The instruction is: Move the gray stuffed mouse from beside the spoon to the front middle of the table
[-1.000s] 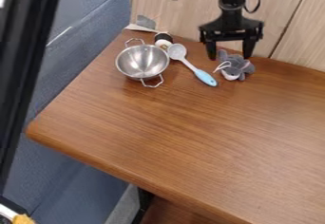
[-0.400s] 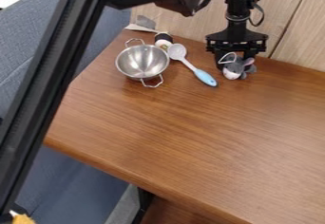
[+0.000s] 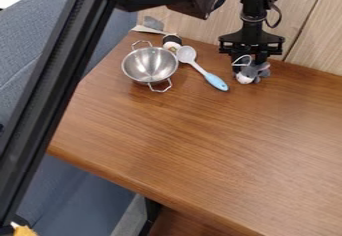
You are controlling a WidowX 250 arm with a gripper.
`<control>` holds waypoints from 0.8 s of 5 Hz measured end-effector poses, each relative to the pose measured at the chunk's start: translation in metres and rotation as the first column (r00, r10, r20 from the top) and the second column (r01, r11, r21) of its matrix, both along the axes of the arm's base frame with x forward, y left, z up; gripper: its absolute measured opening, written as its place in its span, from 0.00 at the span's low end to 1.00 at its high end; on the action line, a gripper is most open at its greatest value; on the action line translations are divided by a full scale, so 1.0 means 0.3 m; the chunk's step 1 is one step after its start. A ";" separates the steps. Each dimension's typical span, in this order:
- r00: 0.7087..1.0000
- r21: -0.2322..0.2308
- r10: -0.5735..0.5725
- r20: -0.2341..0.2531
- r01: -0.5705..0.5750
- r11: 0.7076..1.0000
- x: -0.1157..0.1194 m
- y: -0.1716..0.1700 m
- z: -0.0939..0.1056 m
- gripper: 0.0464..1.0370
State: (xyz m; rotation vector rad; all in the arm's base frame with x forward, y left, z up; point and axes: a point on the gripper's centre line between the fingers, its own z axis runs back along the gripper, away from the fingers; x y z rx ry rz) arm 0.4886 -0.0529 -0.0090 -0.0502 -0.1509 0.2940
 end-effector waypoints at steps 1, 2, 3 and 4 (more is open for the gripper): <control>1.000 -0.007 0.008 0.005 -0.008 1.000 -0.012 -0.002 0.003 0.46; 0.999 -0.020 0.034 0.040 -0.033 0.999 -0.051 0.005 0.038 0.46; 0.995 -0.011 0.049 0.089 -0.048 0.999 -0.102 0.031 0.112 0.46; 0.988 -0.024 0.048 0.149 -0.044 0.999 -0.178 0.042 0.195 0.46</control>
